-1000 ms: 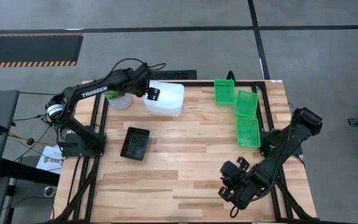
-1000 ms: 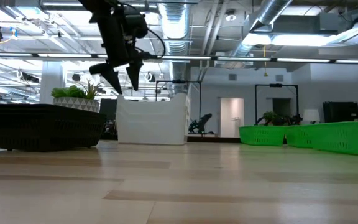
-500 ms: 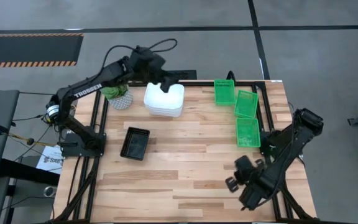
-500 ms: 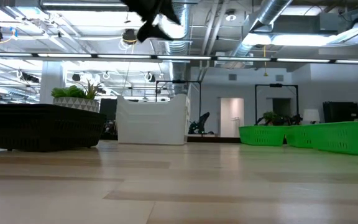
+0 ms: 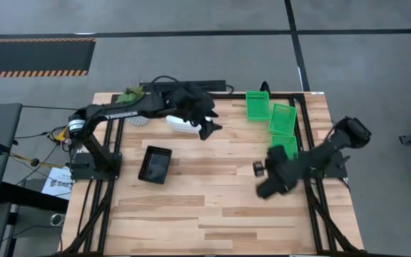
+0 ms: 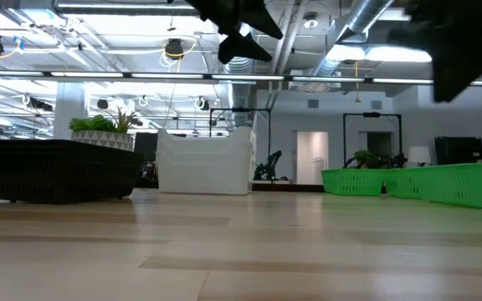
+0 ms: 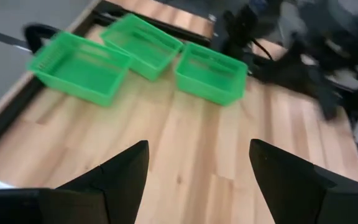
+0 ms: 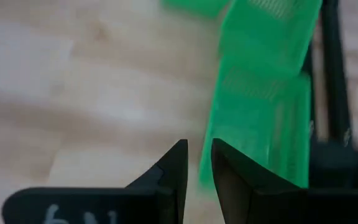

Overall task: Stack baskets by color
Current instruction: Move the green bins to the center of the table

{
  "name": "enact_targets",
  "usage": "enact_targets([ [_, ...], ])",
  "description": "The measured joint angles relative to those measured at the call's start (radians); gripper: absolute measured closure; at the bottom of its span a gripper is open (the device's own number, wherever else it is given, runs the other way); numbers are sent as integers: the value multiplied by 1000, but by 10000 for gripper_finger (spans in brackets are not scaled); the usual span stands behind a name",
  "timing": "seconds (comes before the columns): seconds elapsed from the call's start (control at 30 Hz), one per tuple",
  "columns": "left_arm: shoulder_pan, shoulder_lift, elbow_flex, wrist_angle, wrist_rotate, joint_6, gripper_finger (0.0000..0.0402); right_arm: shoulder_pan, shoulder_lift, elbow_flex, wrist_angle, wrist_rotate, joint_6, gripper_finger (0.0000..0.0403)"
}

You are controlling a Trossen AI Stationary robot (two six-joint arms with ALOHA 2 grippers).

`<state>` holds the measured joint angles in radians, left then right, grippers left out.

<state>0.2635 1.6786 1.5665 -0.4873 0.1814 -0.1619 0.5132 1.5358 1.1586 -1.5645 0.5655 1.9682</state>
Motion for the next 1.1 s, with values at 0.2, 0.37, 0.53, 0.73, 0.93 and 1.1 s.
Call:
enact_targets([
  [0.2, -21, -7, 0, -65, 22, -15, 136, -375, -9, -37, -1, 132, -260, 305],
  [0.37, -36, -50, 0, -106, 16, -28, 136, -725, -11, -72, 80, 202, -505, 305],
  [0.53, -60, -90, 0, -138, -21, -22, 136, -1037, -10, -139, 300, 212, -738, 308],
  [0.73, -100, -128, 0, -185, -58, -14, 136, -1256, 39, -206, 634, 58, -990, 326],
  [0.93, -135, -153, 0, -239, -123, -6, 136, -1327, 146, -199, 831, -77, -1152, 345],
  [1.1, -156, -159, 0, -280, -171, -8, 136, -1290, 247, -169, 903, -185, -1264, 354],
])
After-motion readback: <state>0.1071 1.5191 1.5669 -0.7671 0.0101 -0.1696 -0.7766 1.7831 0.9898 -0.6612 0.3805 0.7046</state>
